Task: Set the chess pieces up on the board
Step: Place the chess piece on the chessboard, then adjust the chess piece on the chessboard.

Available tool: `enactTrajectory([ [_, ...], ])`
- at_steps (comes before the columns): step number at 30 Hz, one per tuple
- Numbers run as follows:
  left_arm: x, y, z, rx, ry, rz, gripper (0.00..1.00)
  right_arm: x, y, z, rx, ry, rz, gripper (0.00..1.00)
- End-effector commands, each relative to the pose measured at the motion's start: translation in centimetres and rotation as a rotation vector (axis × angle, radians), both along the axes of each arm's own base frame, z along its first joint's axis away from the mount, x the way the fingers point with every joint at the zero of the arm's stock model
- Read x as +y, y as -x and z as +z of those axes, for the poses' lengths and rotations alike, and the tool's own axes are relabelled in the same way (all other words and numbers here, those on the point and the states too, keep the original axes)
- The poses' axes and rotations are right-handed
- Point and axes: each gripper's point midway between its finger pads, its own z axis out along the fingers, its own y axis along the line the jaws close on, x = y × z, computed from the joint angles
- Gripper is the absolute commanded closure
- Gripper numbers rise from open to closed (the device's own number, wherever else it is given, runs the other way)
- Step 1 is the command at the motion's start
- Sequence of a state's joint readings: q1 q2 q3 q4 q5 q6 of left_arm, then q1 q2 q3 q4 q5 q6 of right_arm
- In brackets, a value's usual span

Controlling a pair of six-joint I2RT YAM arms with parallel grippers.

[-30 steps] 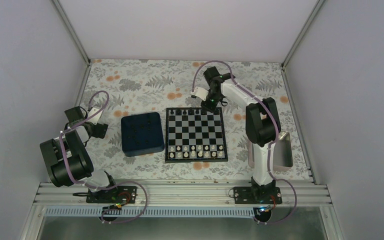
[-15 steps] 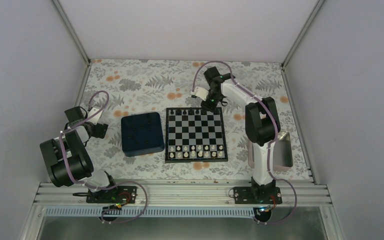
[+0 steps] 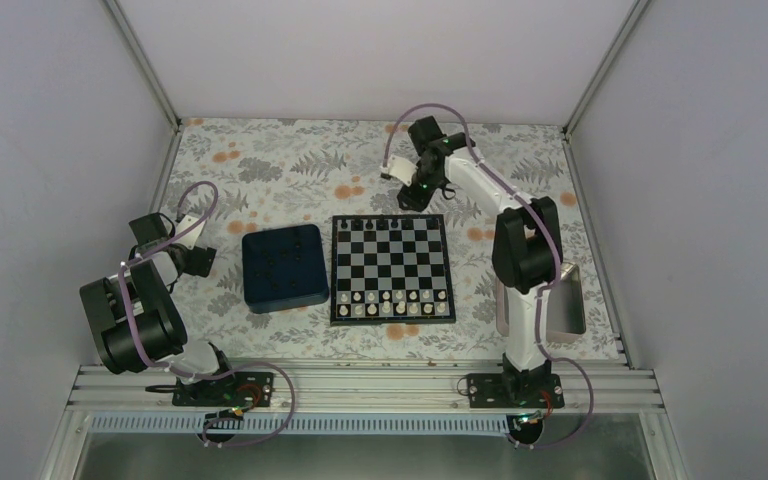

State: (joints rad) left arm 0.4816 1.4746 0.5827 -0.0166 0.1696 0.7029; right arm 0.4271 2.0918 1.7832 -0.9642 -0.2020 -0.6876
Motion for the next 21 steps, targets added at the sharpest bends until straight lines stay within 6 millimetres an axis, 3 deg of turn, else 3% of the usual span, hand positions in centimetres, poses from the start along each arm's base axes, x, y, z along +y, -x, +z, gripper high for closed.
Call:
enactTrajectory([
  [1,-0.4,0.2,-0.4,0.006,0.016,-0.019,0.0,3.1,0.3,5.9,-0.116,-0.052,0.071,0.54],
  [14,-0.6,0.3,-0.4,0.0,0.022,-0.027,0.0,11.9,1.9,3.5,-0.124,-0.126,0.322,0.53],
  [21,-0.6,0.3,-0.4,-0.002,0.02,-0.029,0.0,13.1,1.5,1.3,-0.135,-0.118,0.35,0.53],
])
